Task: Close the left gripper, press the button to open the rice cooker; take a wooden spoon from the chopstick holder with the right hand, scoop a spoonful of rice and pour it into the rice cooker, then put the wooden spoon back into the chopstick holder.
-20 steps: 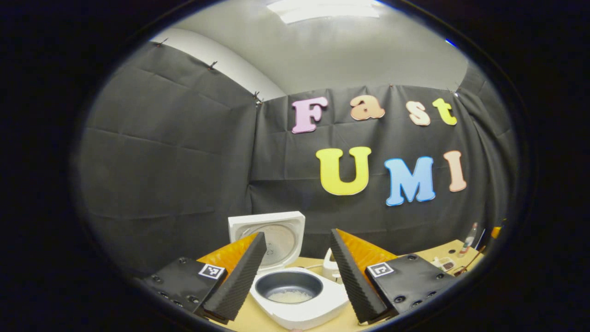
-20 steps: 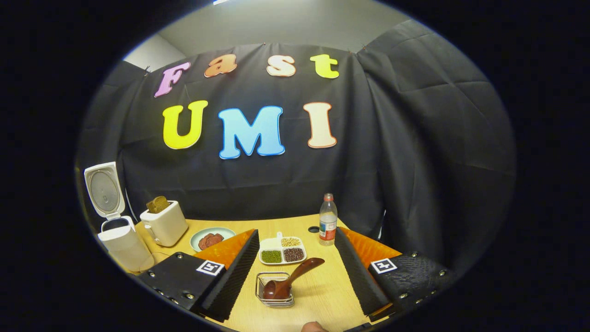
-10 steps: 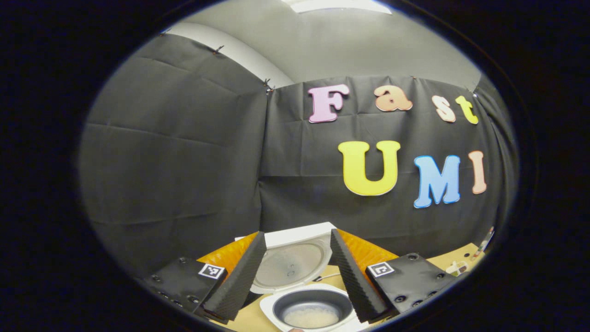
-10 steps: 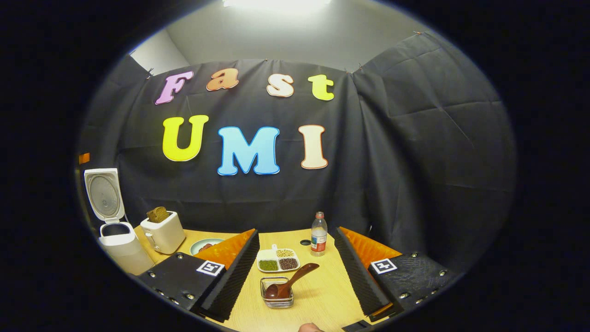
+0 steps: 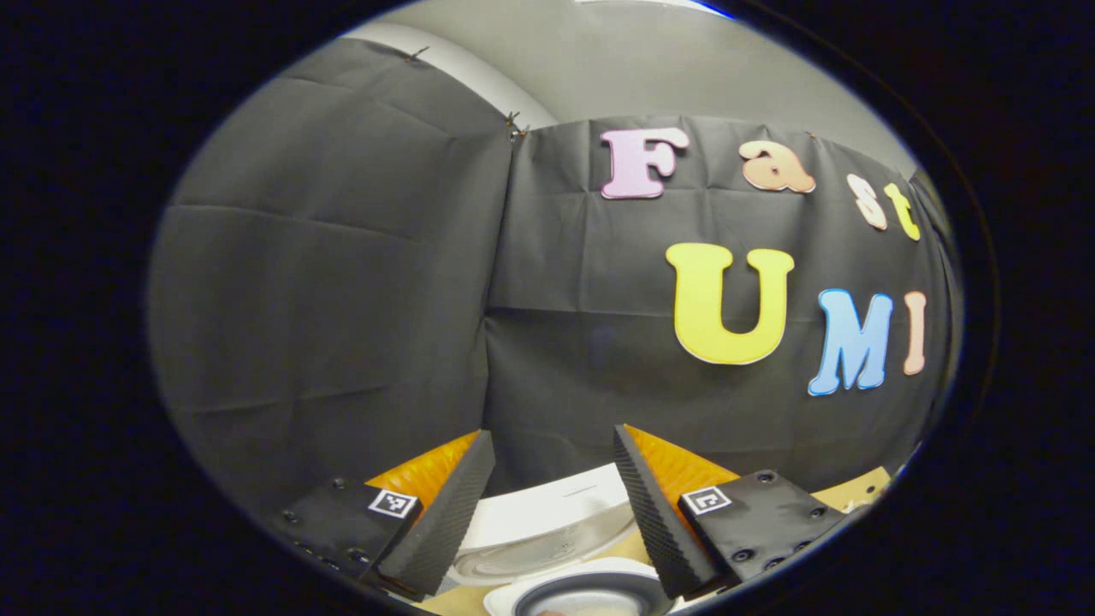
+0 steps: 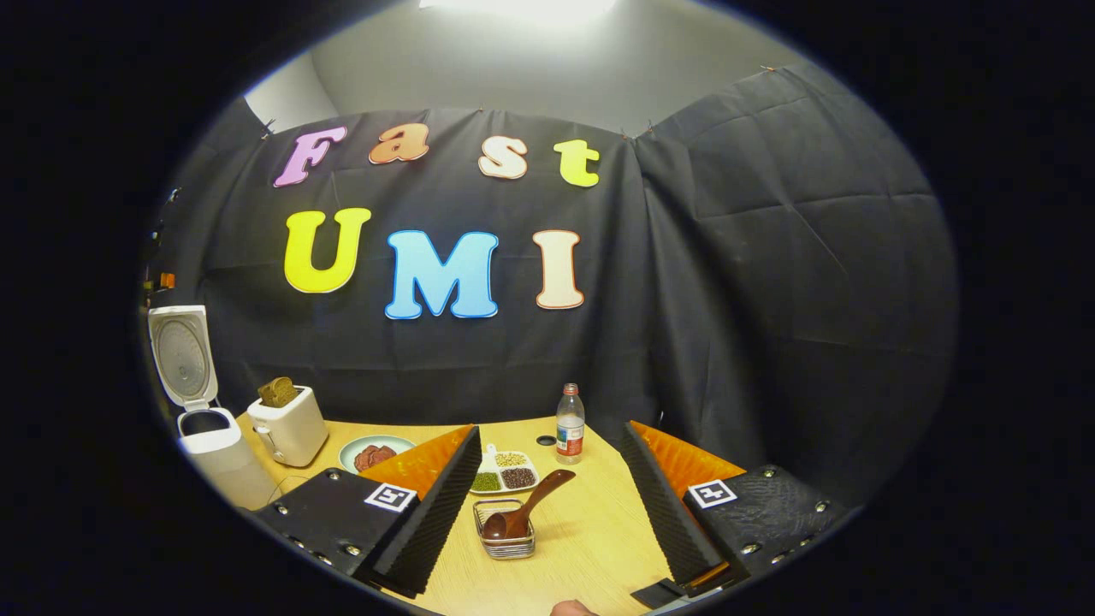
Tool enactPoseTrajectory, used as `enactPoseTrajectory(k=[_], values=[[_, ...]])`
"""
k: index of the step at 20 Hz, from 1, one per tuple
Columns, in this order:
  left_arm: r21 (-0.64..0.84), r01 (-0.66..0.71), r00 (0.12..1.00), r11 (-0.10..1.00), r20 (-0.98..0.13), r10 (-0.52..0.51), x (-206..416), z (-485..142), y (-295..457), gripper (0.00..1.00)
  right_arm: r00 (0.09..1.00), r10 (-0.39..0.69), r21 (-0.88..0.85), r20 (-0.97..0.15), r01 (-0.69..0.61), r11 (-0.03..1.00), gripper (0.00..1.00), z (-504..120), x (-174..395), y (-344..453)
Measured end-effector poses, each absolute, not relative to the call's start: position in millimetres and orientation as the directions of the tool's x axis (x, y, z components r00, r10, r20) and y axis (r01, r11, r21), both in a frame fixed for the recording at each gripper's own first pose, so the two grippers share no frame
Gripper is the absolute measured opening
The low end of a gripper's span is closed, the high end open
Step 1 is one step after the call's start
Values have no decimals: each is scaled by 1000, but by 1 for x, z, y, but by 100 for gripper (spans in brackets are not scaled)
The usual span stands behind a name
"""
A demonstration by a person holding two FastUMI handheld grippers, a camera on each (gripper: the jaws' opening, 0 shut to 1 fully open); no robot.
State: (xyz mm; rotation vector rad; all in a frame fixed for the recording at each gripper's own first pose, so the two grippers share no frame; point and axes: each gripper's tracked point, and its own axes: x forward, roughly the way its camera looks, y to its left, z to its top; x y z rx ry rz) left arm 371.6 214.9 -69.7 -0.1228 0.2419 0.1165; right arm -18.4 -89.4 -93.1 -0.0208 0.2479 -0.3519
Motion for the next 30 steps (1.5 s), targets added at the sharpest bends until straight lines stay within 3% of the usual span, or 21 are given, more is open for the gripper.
enactPoseTrajectory(k=[6, 12, 22, 27, 30], values=[[-68, -178, 922, 982, -359, 142, 403, -110, 230, 96, 904, -371, -97, -215, 358, 929, 99, -82, -32, -103], [-53, -175, 910, 983, -390, 141, 398, -113, 226, 96, 915, -350, -76, -202, 342, 937, 99, -75, -31, -111], [-87, -138, 910, 987, -404, 92, 336, -116, 175, 95, 955, -242, -109, -170, 226, 968, 99, -60, -11, -112], [-166, -134, 878, 977, -478, 40, 292, -159, 142, 96, 968, -189, -102, -162, 175, 979, 99, -58, -1, -114], [-137, -109, 878, 985, -479, 31, 259, -183, 118, 96, 971, -167, -111, -173, 149, 982, 99, -63, 4, -116]])
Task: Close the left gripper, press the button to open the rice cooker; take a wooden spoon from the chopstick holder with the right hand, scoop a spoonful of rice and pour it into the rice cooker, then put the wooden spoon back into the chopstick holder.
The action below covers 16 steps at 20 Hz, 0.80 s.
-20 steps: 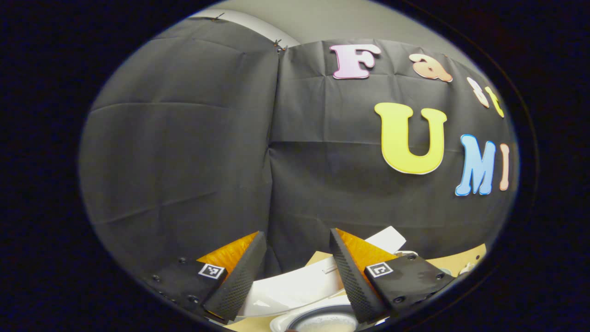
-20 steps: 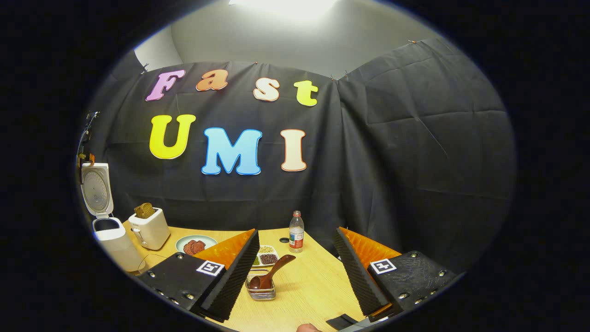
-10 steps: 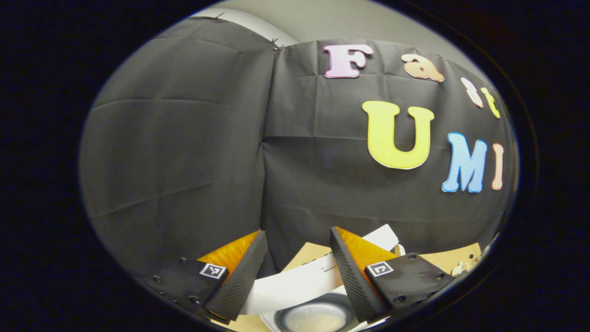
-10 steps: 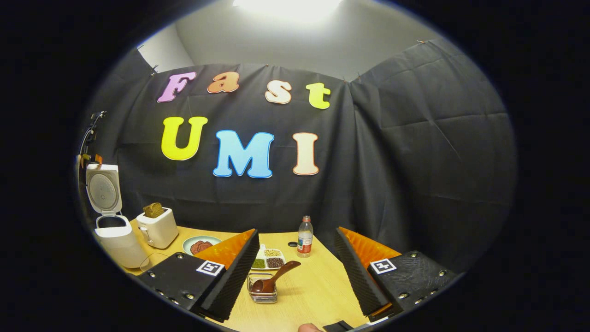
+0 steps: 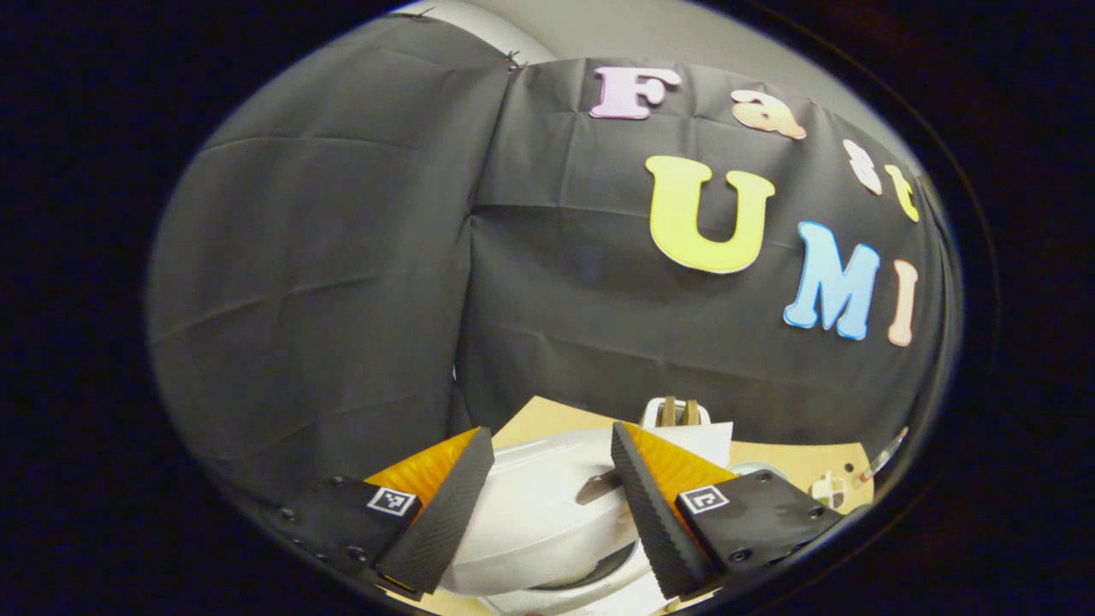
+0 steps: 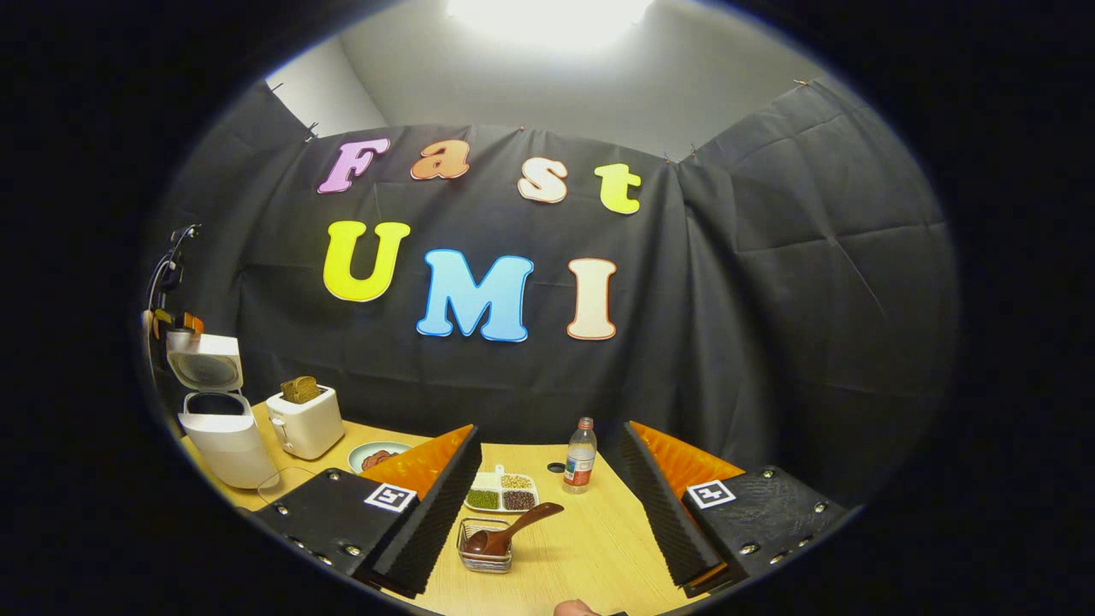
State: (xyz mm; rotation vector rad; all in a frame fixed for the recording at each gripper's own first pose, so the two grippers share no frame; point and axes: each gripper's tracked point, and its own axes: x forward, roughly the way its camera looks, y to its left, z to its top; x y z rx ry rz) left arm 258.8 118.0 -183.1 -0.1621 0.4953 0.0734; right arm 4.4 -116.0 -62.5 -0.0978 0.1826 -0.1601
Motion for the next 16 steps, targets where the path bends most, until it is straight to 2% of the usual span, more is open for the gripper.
enactPoseTrajectory(k=[9, 16], values=[[-163, -76, 846, 984, -532, -23, 213, -227, 66, 96, 970, -139, -122, -199, 116, 986, 99, -77, 4, -122], [-83, -36, 811, 996, -584, -20, 192, -267, 50, 97, 964, -158, -87, -214, 142, 986, 99, -81, 4, -135]])
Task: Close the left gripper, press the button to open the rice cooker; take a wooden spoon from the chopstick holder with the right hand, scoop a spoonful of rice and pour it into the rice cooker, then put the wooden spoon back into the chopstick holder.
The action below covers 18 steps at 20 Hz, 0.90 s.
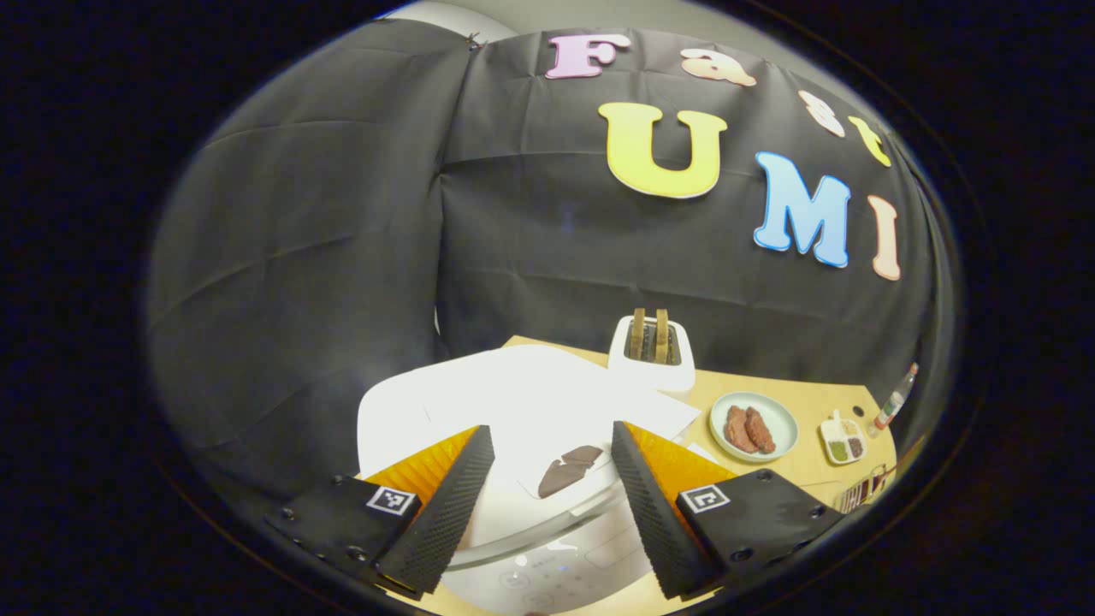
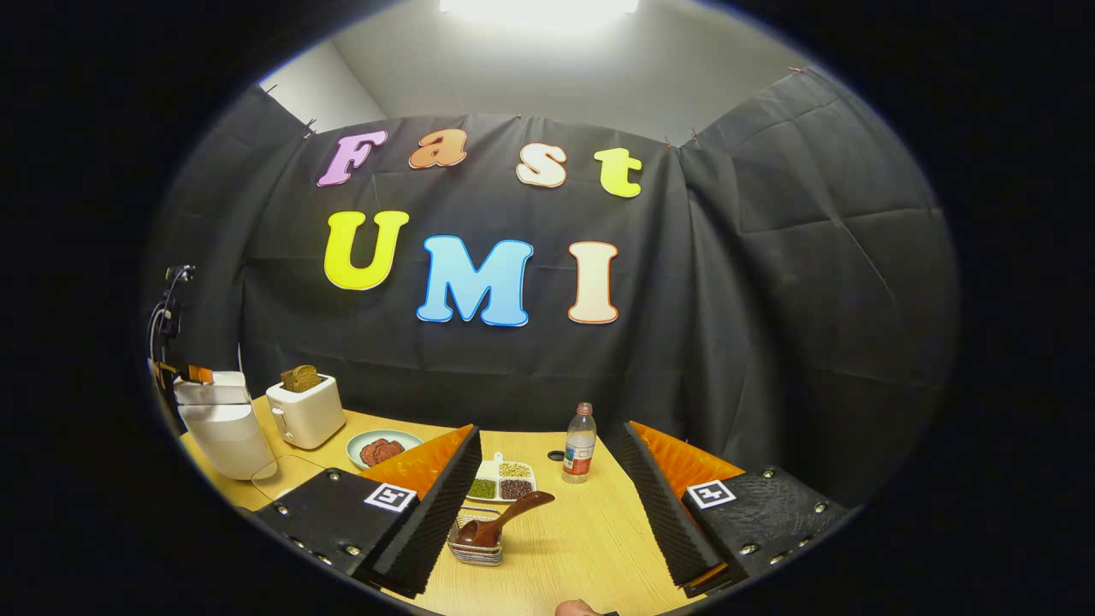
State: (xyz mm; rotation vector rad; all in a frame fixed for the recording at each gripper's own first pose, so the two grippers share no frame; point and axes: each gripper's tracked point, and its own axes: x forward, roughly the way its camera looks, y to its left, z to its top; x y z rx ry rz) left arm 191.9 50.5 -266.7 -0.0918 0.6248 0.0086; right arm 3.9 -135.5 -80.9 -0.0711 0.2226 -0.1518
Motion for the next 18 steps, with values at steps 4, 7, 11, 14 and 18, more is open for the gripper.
enactPoseTrajectory(k=[4, 7, 11, 14, 18], values=[[-56, -11, 791, 998, -612, -25, 183, -284, 47, 97, 962, -157, -104, -223, 136, 985, 99, -85, 4, -131], [-60, -4, 793, 998, -608, -33, 183, -291, 46, 98, 962, -148, -114, -230, 125, 986, 99, -88, 5, -124], [-119, -5, 808, 993, -585, -66, 182, -282, 47, 97, 967, -116, -77, -227, 101, 992, 99, -86, 12, -103], [-121, 35, 834, 992, -543, -96, 181, -258, 41, 98, 978, -82, -57, -191, 73, 996, 99, -70, 21, -85], [-88, 130, 927, 988, -341, -152, 165, -169, 22, 96, 989, -29, -32, -142, 25, 999, 99, -47, 34, -55]])
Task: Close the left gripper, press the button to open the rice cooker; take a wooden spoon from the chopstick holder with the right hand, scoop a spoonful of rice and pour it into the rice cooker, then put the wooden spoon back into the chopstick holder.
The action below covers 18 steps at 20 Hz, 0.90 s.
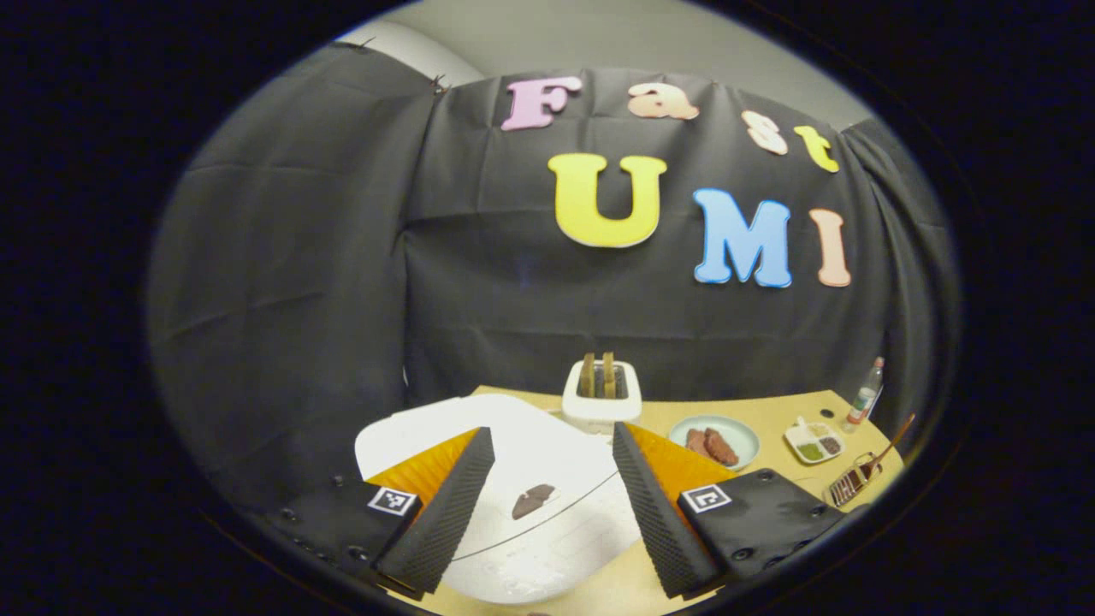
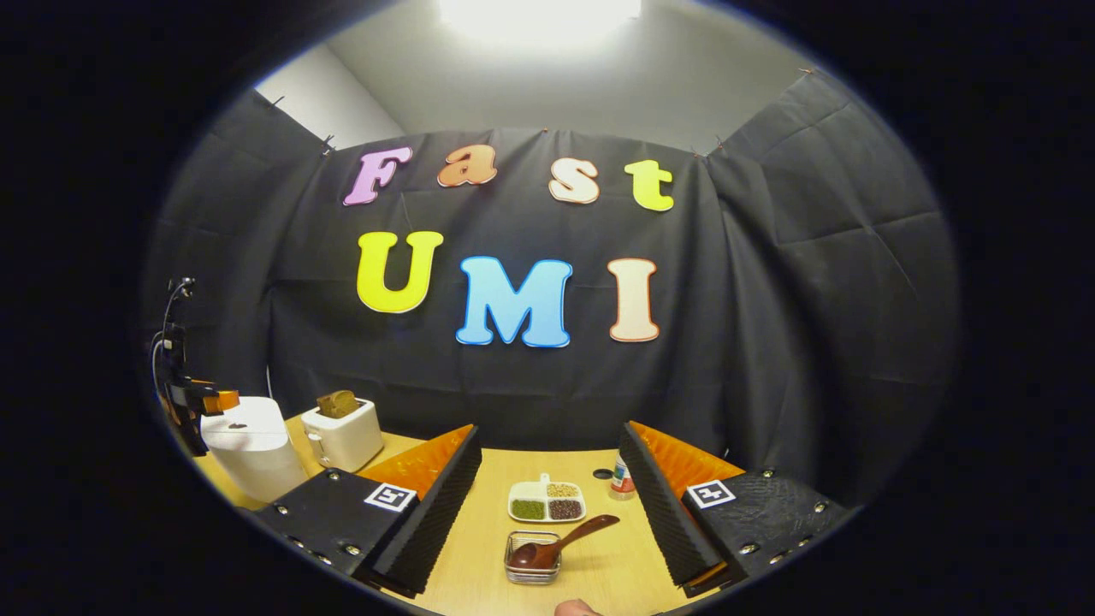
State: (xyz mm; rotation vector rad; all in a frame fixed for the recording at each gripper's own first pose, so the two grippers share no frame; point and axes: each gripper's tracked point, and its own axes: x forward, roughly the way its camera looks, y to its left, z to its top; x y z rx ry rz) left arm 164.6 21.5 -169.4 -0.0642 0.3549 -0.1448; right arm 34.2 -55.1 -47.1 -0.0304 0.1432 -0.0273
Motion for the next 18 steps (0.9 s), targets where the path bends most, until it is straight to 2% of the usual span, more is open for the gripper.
enactPoseTrajectory(k=[3, 8, 12, 13, 18], values=[[-73, 184, 955, 980, -222, -196, 137, -110, 7, 95, 993, 15, 12, -120, -14, 1000, 99, -34, 37, -26], [-137, 217, 960, 967, -151, -236, 88, -59, -8, 97, 995, 74, 48, -61, -71, 996, 99, -23, 33, 13], [-217, 217, 964, 952, -107, -244, 50, -41, -14, 95, 992, 103, 66, -71, -98, 993, 99, -35, 23, 32], [-221, 211, 967, 952, -96, -236, 45, -41, -10, 98, 990, 115, 68, -78, -110, 992, 99, -37, 22, 37], [-155, 206, 972, 966, -80, -220, 29, -37, 0, 96, 984, 167, 44, -62, -164, 985, 99, -28, 14, 59]])
